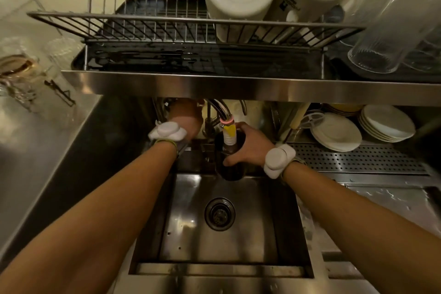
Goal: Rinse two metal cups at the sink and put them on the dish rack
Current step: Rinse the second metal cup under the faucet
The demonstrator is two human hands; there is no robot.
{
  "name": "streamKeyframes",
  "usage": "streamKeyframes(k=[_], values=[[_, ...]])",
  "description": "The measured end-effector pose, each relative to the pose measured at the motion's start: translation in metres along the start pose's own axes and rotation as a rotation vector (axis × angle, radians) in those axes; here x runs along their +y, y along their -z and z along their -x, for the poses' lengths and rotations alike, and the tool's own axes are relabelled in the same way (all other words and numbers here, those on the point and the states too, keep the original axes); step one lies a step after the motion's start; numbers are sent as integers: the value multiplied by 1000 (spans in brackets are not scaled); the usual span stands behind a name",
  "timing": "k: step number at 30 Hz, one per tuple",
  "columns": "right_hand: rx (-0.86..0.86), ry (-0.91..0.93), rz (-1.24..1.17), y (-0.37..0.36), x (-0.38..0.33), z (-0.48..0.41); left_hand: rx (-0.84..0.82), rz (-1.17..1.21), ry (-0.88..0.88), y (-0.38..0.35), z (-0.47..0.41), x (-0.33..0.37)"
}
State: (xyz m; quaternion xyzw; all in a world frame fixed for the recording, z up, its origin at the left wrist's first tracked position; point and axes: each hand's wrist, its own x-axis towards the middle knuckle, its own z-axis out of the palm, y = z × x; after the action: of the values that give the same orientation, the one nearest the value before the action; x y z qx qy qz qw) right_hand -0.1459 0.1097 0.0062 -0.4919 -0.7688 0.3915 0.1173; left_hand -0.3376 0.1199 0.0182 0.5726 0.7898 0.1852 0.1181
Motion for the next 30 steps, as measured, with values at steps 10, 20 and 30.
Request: streamKeyframes(k=[10, 20, 30], values=[[48, -33, -16, -5, -4, 1, -194, 189, 41, -6, 49, -53], [57, -72, 39, -9, -10, 1, -215, 165, 42, -4, 60, -75], [2, -112, -111, -8, -10, 5, -272, 159, 18, -9, 59, -74]])
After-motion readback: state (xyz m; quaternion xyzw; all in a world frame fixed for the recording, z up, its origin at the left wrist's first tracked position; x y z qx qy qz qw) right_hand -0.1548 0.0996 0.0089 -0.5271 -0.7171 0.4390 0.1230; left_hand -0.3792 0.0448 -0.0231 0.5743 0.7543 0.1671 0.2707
